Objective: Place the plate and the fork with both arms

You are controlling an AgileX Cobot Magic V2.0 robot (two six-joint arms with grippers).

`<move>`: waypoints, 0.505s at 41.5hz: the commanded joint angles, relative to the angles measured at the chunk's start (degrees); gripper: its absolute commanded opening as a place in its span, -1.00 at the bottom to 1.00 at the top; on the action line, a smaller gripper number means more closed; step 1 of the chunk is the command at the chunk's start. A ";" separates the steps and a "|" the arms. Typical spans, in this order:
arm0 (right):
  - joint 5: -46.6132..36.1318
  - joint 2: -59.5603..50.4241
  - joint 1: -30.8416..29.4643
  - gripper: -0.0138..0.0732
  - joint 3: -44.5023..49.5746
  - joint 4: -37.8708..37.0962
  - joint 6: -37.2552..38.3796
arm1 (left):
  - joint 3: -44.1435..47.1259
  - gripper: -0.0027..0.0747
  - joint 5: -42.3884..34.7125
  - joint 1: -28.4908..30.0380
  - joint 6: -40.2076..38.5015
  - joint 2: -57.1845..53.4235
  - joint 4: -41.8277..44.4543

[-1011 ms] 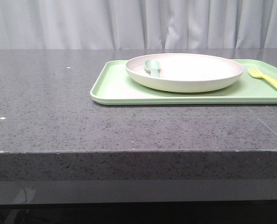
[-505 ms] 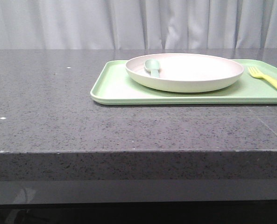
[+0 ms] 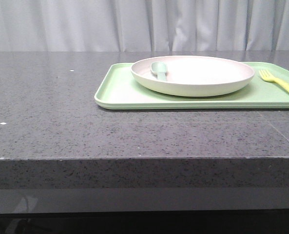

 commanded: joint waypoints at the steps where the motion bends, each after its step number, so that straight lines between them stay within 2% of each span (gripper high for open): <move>1: -9.63 -1.18 -0.38 -0.84 1.56 -0.79 -0.51 | 0.57 -0.98 -5.06 0.24 -0.68 -1.46 -0.02; 13: -50.95 -13.95 -2.49 -0.84 30.24 -0.50 -0.51 | 0.57 -0.98 -5.06 0.24 -0.68 -1.46 -0.02; 21: -65.80 -18.32 -2.99 -0.84 43.51 -0.50 -0.51 | 0.57 -0.98 -5.06 0.24 -0.68 -1.46 -0.02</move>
